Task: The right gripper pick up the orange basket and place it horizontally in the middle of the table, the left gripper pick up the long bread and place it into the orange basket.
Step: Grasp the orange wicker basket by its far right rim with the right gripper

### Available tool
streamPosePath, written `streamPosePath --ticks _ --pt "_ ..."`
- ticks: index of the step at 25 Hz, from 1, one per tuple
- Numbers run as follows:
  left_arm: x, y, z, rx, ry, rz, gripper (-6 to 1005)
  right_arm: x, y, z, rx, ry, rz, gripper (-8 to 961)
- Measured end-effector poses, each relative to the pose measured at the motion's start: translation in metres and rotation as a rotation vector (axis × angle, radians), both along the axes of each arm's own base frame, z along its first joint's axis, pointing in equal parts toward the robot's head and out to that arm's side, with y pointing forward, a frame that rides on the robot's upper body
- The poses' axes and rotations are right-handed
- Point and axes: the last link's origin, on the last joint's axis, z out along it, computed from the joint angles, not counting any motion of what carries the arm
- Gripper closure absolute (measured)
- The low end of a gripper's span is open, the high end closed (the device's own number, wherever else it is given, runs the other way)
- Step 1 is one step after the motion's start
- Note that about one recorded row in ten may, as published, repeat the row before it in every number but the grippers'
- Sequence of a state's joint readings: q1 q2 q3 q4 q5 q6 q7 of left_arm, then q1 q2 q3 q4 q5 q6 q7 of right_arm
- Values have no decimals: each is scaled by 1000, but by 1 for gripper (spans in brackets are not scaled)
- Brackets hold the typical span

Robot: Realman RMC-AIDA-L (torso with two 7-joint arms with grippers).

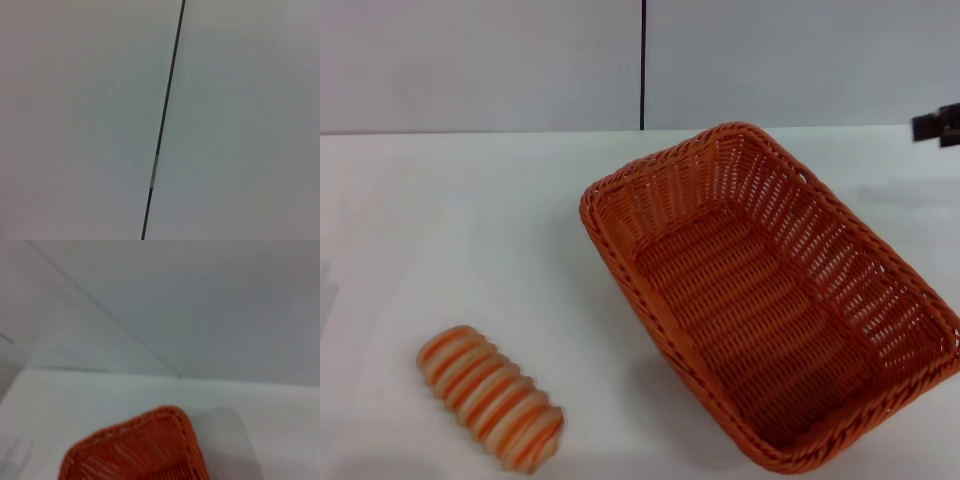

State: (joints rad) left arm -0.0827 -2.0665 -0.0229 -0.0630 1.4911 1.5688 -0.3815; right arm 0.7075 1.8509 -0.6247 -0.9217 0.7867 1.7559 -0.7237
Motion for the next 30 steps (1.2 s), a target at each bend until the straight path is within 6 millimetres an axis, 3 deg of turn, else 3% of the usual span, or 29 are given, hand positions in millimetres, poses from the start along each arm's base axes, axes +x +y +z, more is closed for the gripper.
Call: streamPosePath --ticks 7,17,30 --pt "-1 3 1 -4 5 2 202 -12 15 -36 -102 -54 -2 289" --pt "-3 0 1 -4 8 10 206 -31 15 -89 -206 -115 21 289" --pt "-4 -2 1 -7 6 19 212 -30 13 -109 -224 -191 6 288"
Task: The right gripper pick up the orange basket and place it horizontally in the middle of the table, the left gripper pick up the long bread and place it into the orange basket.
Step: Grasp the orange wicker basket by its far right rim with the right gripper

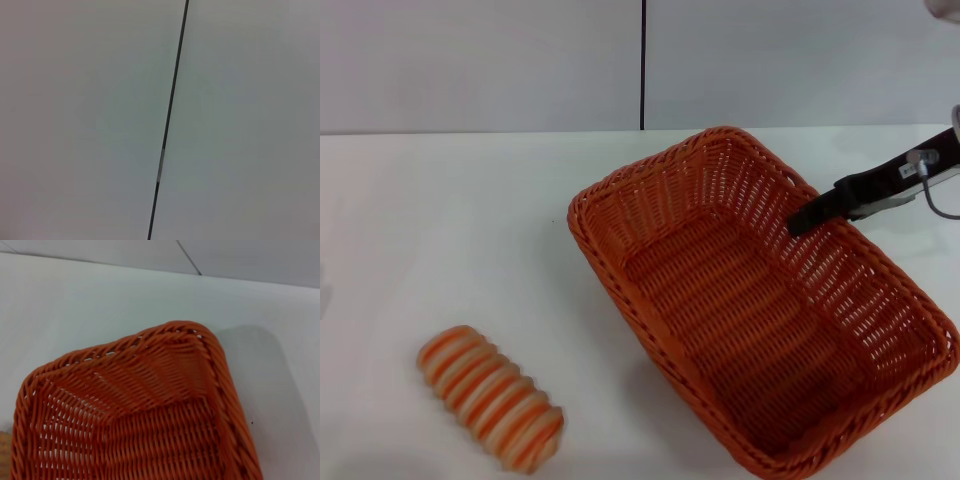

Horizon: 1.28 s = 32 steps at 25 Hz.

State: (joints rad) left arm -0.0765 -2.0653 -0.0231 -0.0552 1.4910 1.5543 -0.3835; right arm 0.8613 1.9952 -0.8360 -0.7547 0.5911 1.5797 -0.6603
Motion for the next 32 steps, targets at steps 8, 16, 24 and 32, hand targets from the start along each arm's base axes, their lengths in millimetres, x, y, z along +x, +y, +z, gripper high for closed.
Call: streamPosePath --ticks 8,16,24,32 --pt "-1 -2 0 -1 0 6 216 4 -3 -5 -9 7 -2 355" --pt "-1 -2 -1 -1 -5 6 219 9 -8 -11 -34 10 -1 524" --pt "0 -3 -1 1 -9 6 223 7 -9 -7 -51 12 45 736" --pt "0 -4 -2 3 -19 3 226 -12 -7 1 -76 5 183 791"
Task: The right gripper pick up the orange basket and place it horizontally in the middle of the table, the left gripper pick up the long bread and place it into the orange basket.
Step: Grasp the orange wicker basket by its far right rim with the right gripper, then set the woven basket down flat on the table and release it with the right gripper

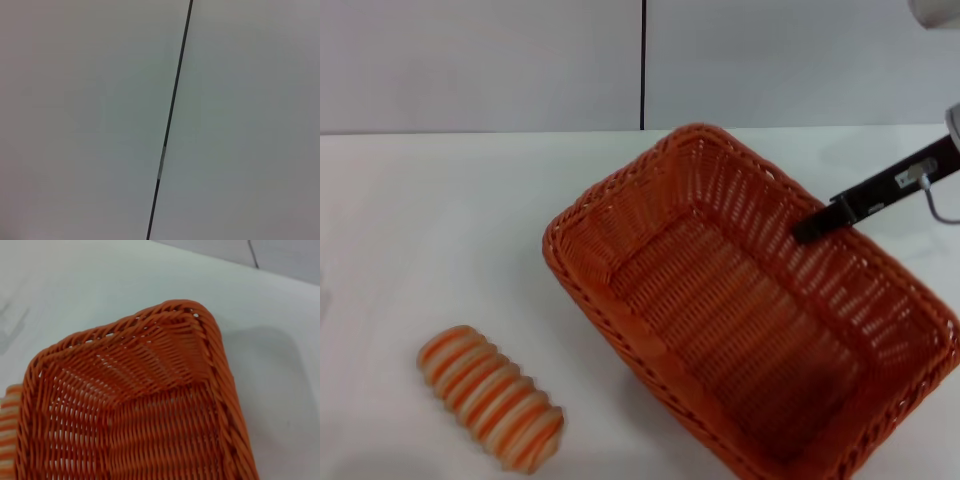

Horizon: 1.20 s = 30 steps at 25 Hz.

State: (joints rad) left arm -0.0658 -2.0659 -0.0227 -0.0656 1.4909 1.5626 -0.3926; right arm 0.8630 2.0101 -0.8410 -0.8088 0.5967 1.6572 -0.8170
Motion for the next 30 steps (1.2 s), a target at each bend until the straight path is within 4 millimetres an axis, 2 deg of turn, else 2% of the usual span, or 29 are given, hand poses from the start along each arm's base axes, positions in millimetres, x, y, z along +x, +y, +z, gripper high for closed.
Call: streamPosePath --ticks 5,8,10,16,21,24,25,30 --pt "1 -6 1 7 1 -10 229 -28 11 18 32 -56 200 792" --pt "2 -10 0 3 5 -17 230 -36 12 20 34 -71 270 791" --pt "2 -17 1 3 13 -16 231 -48 12 15 22 -79 388 791" --pt "1 -27 3 19 18 -16 234 -64 11 3 -6 -92 582 791" --pt "2 -40 7 42 27 -20 236 -81 15 -8 -15 -167 734 792" --pt "2 -44 8 47 28 -20 237 -91 17 -10 -14 -215 852 792" --pt "2 -51 9 56 26 -16 238 -97 18 -13 -14 -240 931 792" --pt "2 -59 9 63 24 -8 240 -107 16 -22 -26 -199 1050 787"
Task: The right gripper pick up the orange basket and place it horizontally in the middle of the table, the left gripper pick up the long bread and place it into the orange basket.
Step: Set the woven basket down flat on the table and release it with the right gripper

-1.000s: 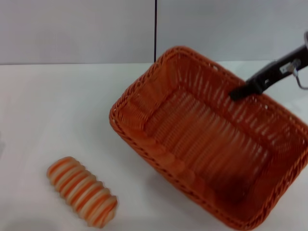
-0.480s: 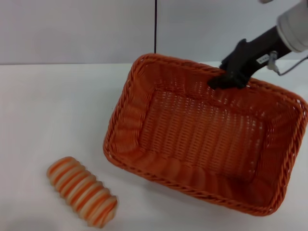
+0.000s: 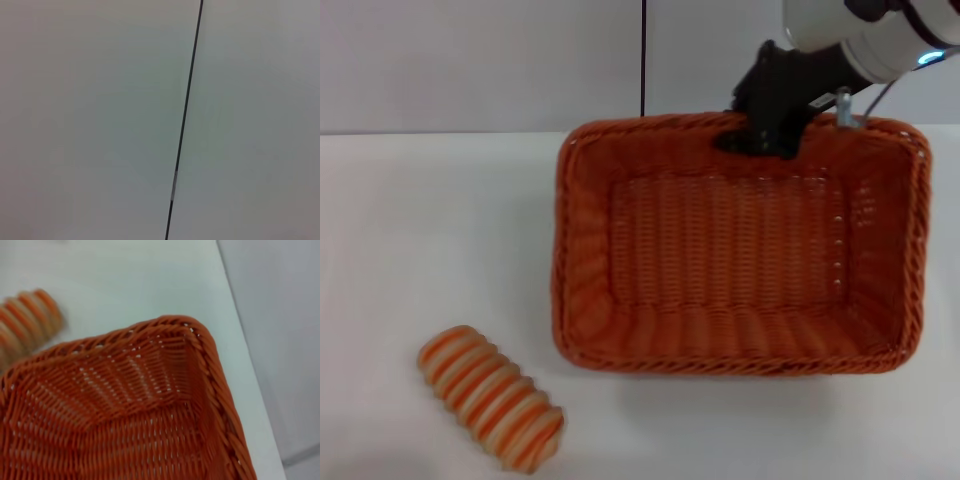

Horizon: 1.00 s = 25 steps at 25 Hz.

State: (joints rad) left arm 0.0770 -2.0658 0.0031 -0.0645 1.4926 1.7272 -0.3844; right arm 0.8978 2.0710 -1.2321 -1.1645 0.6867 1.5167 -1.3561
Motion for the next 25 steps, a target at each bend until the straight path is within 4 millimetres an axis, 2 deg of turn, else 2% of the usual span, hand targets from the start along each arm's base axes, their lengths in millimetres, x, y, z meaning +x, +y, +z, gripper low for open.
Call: streamPosePath --ticks 6,10,17,25 --pt "0 -1 0 1 -4 1 243 -1 -2 -10 -47 31 26 778" --pt "1 0 -1 -1 -8 -3 244 9 -5 -24 -64 -4 47 773" --pt "2 1 -2 -10 -10 -13 247 15 -11 -32 -80 -3 51 763" --pt "3 -1 -4 -18 -11 -19 251 18 -23 -37 -81 -10 148 752"
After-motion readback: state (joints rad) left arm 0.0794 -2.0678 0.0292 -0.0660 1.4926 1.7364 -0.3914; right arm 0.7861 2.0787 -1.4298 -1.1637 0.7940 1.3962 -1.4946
